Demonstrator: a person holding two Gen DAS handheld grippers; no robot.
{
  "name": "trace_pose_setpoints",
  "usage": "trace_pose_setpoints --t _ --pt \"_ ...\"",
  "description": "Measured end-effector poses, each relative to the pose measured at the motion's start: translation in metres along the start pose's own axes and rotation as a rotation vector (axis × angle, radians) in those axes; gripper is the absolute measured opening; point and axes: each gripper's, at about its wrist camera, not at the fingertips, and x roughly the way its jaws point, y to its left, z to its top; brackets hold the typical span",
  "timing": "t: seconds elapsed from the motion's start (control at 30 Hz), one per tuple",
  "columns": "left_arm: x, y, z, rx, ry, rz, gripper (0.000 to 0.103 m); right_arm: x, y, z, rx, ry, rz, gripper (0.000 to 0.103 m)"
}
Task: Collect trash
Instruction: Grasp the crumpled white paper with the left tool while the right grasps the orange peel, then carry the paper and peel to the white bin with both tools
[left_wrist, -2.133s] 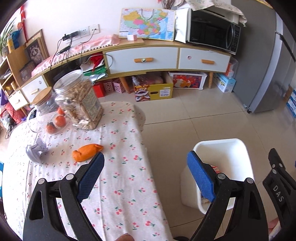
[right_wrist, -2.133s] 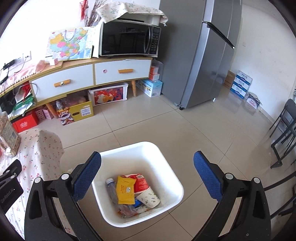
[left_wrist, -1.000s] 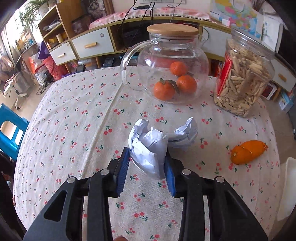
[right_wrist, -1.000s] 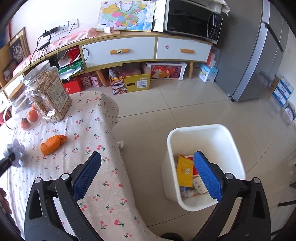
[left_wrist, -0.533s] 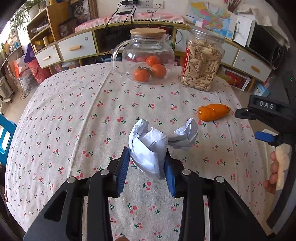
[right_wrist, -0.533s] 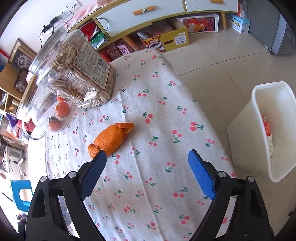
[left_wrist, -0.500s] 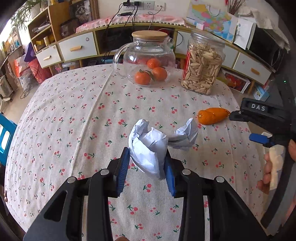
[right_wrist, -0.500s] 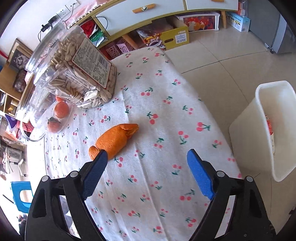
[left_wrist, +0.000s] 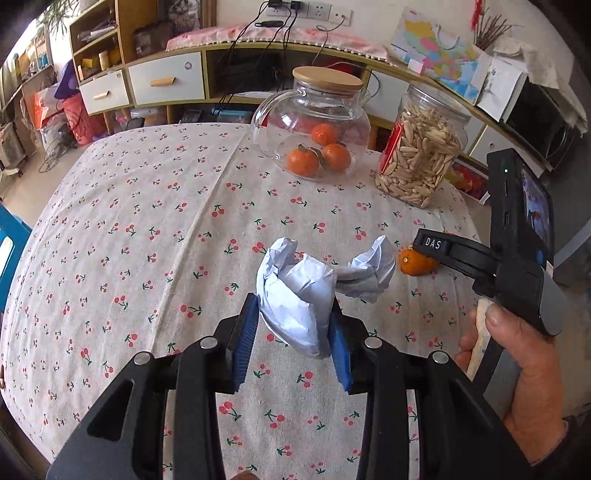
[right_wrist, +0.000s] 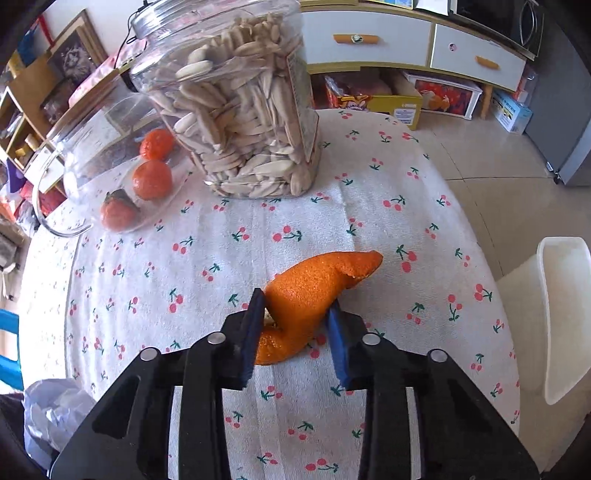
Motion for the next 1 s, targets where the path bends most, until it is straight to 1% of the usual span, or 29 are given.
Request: trace_pose_setpoints --t 0.03,0.1,0.2,0.4,0.57,0.77,0.87,1.0 --pt "-0.001 0.001 0.0 -0.002 -0.004 0.003 0.037 -0.004 -0.001 -0.002 -0.014 -0.001 0.019 0.022" --pt "-0.002 0.003 0.001 -0.008 -0.008 0.003 0.037 -0.015 -0.005 -0.006 -0.035 -0.005 0.049 0.013" --pt "-0.002 0.003 0.001 -0.014 -0.007 -0.006 0.036 -0.033 -0.015 -0.01 -0.046 -0.021 0.085 0.011" --pt "-0.001 0.002 0.0 -0.02 0.001 -0.024 0.036 -0.059 -0.042 -0.016 -0.028 -0.044 0.137 0.009" --pt "-0.001 0.003 -0.001 -0.039 0.006 -0.041 0.036 -0.081 -0.057 -0.025 -0.03 -0.085 0.162 0.009" --pt "-0.005 -0.001 -0.002 -0.033 -0.015 -0.04 0.036 -0.096 -0.065 -0.034 -0.037 -0.135 0.179 0.009" --pt "-0.005 -0.004 -0.003 -0.027 -0.022 -0.036 0.036 -0.103 -0.07 -0.037 -0.049 -0.176 0.172 0.009" --pt "-0.005 -0.011 -0.006 -0.012 -0.028 -0.029 0.036 -0.108 -0.082 -0.038 -0.042 -0.202 0.168 0.009"
